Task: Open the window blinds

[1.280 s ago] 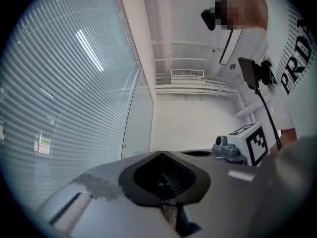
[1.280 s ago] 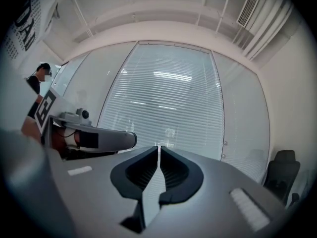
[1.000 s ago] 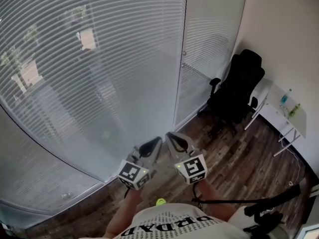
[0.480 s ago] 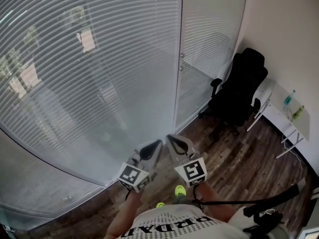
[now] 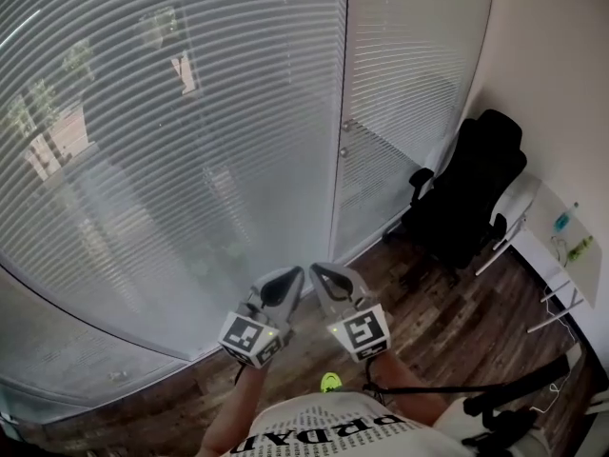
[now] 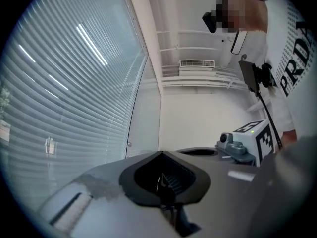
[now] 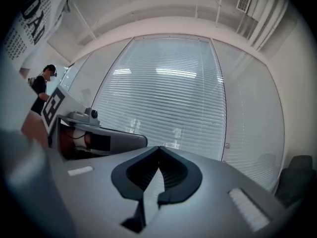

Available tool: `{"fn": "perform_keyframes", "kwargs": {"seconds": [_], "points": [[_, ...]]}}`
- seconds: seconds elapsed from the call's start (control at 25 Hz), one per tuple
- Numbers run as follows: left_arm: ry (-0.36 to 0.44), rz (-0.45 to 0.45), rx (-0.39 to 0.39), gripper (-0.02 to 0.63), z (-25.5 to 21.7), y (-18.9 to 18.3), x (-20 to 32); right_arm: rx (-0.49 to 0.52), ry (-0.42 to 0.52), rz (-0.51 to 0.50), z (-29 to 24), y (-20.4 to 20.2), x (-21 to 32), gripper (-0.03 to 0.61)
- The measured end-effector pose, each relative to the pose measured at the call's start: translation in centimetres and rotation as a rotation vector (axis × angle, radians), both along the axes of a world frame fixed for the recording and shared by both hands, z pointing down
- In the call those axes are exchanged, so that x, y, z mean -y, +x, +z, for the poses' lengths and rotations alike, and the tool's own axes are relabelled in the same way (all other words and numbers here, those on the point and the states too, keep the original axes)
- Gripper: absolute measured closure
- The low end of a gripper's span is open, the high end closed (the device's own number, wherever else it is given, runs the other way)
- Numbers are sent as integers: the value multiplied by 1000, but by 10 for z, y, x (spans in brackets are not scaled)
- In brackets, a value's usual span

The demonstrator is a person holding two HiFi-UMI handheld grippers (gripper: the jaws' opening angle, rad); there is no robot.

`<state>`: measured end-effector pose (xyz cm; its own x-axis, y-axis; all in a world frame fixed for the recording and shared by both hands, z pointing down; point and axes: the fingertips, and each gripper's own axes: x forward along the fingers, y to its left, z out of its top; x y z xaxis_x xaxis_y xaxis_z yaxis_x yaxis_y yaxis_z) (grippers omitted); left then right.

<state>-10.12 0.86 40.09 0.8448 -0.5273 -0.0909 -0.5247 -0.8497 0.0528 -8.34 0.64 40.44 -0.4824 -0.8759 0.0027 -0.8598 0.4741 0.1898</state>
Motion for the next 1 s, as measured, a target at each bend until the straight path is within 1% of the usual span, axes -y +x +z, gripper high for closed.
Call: {"fn": "perform_keyframes", "kwargs": {"seconds": [0.12, 0.28, 0.48, 0.68, 0.8, 0.88, 1.0], "points": [[0, -15, 1, 621, -7, 22, 21, 1, 11, -19, -8, 20, 22, 569], [11, -24, 6, 621, -8, 43, 26, 13, 53, -32, -13, 40, 29, 569], [0, -15, 27, 621, 2, 65, 38, 21, 23, -20, -1, 63, 45, 569], [16, 1, 27, 621, 5, 72, 60, 41, 16, 3, 7, 71, 69, 569], [8, -8, 18, 621, 6, 73, 81, 50, 25, 17, 10, 77, 89, 569], [7, -8, 12, 621, 6, 75, 98, 32, 28, 23, 10, 80, 103, 569], [29, 5, -6, 621, 10, 83, 123, 11, 36, 38, 16, 90, 127, 569]]}}
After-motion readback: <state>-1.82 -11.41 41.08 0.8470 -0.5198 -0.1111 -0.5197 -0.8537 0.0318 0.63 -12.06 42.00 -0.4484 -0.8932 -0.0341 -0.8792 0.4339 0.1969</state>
